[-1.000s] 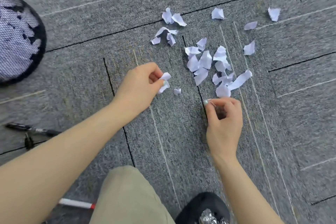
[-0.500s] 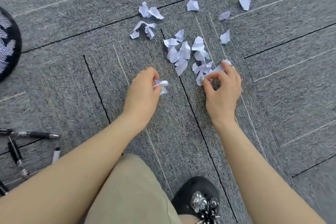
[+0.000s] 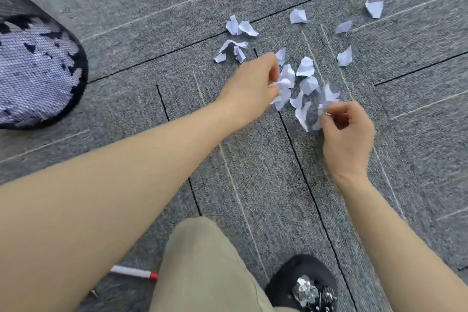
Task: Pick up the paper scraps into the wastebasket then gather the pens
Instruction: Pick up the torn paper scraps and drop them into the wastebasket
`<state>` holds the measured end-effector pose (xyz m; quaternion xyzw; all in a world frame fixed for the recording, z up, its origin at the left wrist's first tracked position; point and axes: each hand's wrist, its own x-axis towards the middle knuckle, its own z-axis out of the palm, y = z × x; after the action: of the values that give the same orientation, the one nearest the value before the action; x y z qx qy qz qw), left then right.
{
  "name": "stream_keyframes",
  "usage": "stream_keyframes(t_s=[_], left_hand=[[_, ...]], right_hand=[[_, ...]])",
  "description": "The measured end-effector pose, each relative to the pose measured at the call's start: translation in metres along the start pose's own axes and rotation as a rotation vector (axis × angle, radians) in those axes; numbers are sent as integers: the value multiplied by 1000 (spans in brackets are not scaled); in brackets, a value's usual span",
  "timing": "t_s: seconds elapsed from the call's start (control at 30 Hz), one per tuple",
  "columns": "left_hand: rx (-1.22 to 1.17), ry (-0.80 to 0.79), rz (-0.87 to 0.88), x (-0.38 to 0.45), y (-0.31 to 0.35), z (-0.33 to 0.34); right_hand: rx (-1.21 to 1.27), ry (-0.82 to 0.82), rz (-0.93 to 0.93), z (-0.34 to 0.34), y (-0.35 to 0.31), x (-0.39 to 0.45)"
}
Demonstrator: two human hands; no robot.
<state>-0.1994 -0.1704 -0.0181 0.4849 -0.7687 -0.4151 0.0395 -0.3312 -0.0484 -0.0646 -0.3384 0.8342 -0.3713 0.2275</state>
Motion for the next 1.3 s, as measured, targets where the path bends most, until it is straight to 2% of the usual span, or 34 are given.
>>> stream_keyframes(t_s=[0.13, 0.23, 0.37, 0.47, 0.6, 0.67, 0.8, 0.87, 0.97, 1.1, 1.2, 1.3], left_hand=[[49, -180, 34, 20, 13, 7], [198, -256, 16, 28, 8, 17], [261, -188, 11, 25, 0, 26], [332, -113, 91, 19, -1, 29], [491, -46, 218, 14, 1, 33], [448, 29, 194, 15, 0, 30], [146, 227, -16, 7, -11, 9], [24, 258, -106, -5, -22, -3], [-11, 151, -183, -26, -36, -8], [24, -1, -159, -36, -40, 7], [101, -11, -127, -29, -37, 16], [130, 8, -124, -20, -34, 19]], right_hand=[[141, 36, 47, -9, -9, -5], [199, -42, 79, -15, -11, -3], [102, -159, 88, -16, -11, 12], [25, -172, -19, -9, -19, 27], [-126, -232, -75, 6, -25, 46], [-175, -223, -103, 10, -21, 51], [-239, -141, -92, 11, -15, 52], [-232, -119, -94, 13, -13, 51], [-172, -108, -26, 15, -13, 53], [86, -90, 152, 3, -21, 57], [175, -104, 163, -11, -28, 43], [124, -182, 150, -12, -26, 20]])
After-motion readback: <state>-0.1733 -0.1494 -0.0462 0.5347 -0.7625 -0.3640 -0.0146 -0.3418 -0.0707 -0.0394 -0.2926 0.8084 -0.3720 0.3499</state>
